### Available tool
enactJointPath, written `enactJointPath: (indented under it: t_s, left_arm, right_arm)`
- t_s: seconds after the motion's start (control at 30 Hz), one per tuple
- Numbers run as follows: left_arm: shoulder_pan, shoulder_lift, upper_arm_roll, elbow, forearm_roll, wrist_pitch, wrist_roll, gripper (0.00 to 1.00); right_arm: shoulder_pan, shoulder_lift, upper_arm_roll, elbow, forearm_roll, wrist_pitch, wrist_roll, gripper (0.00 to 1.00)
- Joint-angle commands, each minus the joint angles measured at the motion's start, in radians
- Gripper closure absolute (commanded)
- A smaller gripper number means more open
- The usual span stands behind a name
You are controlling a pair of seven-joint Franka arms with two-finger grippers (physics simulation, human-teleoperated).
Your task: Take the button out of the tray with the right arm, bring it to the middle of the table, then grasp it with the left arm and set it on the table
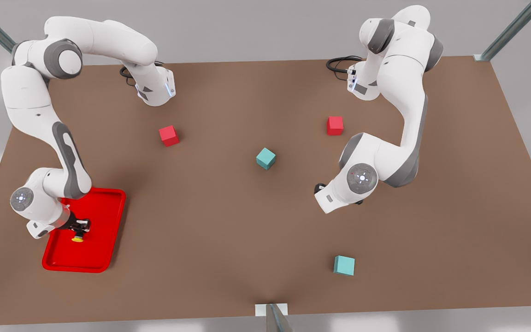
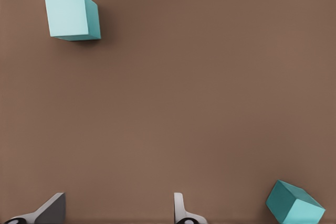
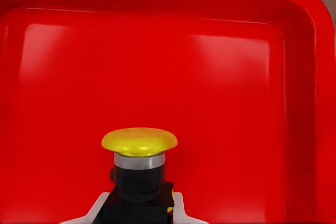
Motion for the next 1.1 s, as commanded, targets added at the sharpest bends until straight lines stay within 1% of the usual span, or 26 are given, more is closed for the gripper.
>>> enactJointPath:
  t_s: [0.0,0.1,0.2,0.23,0.3,0.33,0.4,0.47,0.53,0.6,0.67,0.7,0.8,0.83,0.9,0.93,1.0,1.03,1.07]
  left_arm:
    - [0.001,-0.001,0.001,0.000,0.001,0.000,-0.001,0.00]
    - [0.001,-0.003,0.001,0.000,0.001,-0.002,-0.002,0.00]
    - [0.001,-0.004,0.001,0.002,0.001,-0.003,-0.002,0.00]
    - [0.001,-0.003,0.001,0.002,0.001,-0.002,-0.002,0.00]
    - [0.001,-0.001,0.001,0.002,0.001,0.000,-0.002,0.00]
    - [0.002,-0.001,0.001,0.000,0.001,0.000,-0.001,0.00]
    - [0.004,-0.001,0.001,0.000,0.001,0.001,-0.001,0.00]
    - [0.006,-0.001,0.002,0.002,0.001,-0.002,0.001,0.00]
    - [0.007,-0.001,0.004,0.002,0.003,-0.003,0.001,0.00]
    - [0.007,-0.003,0.004,0.002,0.001,-0.005,0.001,0.00]
    - [0.010,-0.004,0.004,0.000,0.001,-0.005,0.002,0.00]
    - [0.010,-0.003,0.004,0.000,0.000,-0.005,0.002,0.00]
    - [0.012,0.000,0.004,0.000,0.000,-0.002,0.001,0.00]
    - [0.015,-0.001,0.010,0.000,0.001,-0.005,0.011,0.00]
    - [0.151,-0.014,0.007,0.004,0.000,-0.038,0.200,0.00]
    - [0.153,-0.014,0.008,0.002,0.001,-0.038,0.205,0.00]
    - [0.154,-0.017,0.008,0.004,0.003,-0.041,0.205,0.00]
    - [0.153,-0.017,0.008,0.004,0.003,-0.043,0.203,0.00]
    - [0.151,-0.018,0.008,0.003,0.003,-0.043,0.197,0.00]
  right_arm:
    - [0.010,-0.034,0.000,-0.008,-0.002,-0.066,0.014,0.53]
    - [0.114,-0.120,0.000,-0.006,0.012,-0.232,0.109,0.53]
    - [0.320,-0.157,-0.014,0.003,0.107,-0.303,0.267,0.53]
    - [0.407,-0.154,-0.050,0.014,0.156,-0.301,0.309,0.53]
    - [0.682,-0.139,-0.251,0.072,0.297,-0.303,0.335,0.53]
    - [0.792,-0.102,-0.329,0.115,0.363,-0.303,0.351,0.53]
    - [0.898,-0.030,-0.345,0.212,0.388,-0.336,0.447,0.53]
    - [1.016,-0.001,-0.365,0.242,0.431,-0.352,0.548,0.53]
    - [1.112,0.036,-0.370,0.321,0.483,-0.395,0.609,0.53]
    - [1.234,0.081,-0.417,0.385,0.567,-0.399,0.629,0.53]
    - [1.308,0.154,-0.451,0.482,0.612,-0.412,0.675,0.53]
    - [1.316,0.186,-0.457,0.532,0.625,-0.422,0.680,0.53]
    - [1.317,0.266,-0.445,0.633,0.656,-0.422,0.715,0.53]
    - [1.317,0.334,-0.439,0.719,0.673,-0.424,0.730,0.53]
    - [1.317,0.357,-0.431,0.752,0.685,-0.424,0.732,0.52]
    - [1.339,0.358,-0.437,0.752,0.694,-0.415,0.758,0.52]
    - [1.359,0.383,-0.442,0.773,0.717,-0.385,0.847,0.48]
    - [1.360,0.386,-0.443,0.773,0.722,-0.372,0.901,0.44]
    - [1.360,0.386,-0.454,0.773,0.720,-0.370,0.936,0.10]
